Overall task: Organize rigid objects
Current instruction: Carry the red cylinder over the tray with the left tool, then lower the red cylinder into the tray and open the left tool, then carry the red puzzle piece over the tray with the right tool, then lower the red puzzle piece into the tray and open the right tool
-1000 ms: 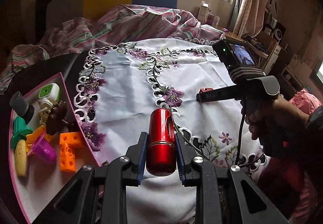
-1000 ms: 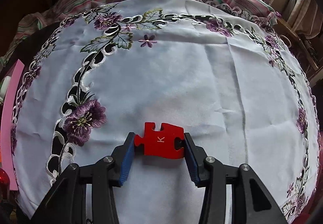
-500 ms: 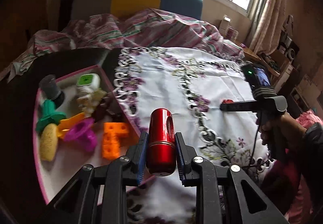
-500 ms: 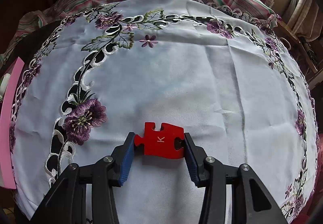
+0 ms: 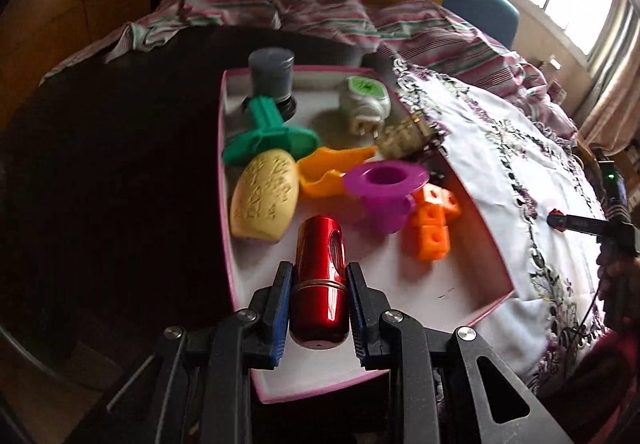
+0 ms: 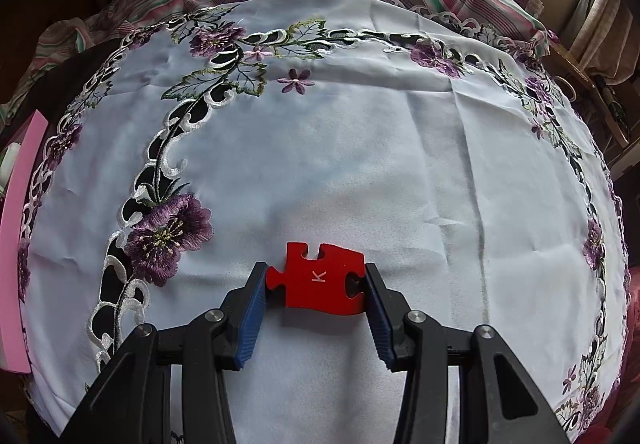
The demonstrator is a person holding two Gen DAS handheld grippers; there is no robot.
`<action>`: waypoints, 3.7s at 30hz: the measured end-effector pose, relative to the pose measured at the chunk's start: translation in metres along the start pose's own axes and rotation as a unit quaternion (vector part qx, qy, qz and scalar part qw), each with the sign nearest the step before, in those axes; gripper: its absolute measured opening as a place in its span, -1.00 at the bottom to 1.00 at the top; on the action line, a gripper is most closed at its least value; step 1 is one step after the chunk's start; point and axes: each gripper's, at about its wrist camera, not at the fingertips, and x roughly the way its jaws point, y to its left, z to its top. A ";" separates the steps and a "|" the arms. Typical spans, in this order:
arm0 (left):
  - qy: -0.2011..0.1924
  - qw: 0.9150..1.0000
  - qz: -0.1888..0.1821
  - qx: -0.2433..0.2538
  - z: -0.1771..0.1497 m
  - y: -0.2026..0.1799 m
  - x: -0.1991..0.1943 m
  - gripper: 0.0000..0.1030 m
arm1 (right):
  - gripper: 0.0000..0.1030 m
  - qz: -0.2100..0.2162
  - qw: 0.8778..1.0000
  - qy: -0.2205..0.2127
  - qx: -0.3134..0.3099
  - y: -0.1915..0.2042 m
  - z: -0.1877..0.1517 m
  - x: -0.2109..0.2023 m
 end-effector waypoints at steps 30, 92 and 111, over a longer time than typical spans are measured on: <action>-0.064 0.995 0.068 0.016 0.003 0.013 -0.028 -0.41 | -0.10 -0.015 1.000 -0.001 -0.013 0.005 0.000 -0.001; -0.075 0.991 0.094 -0.064 -0.002 0.068 -0.036 -0.03 | -0.05 0.235 0.936 -0.029 -0.261 0.336 -0.092 -0.066; -0.134 0.984 0.103 -0.055 -0.007 0.037 -0.076 0.99 | -0.03 0.164 0.951 -0.203 -0.167 0.298 -0.101 -0.133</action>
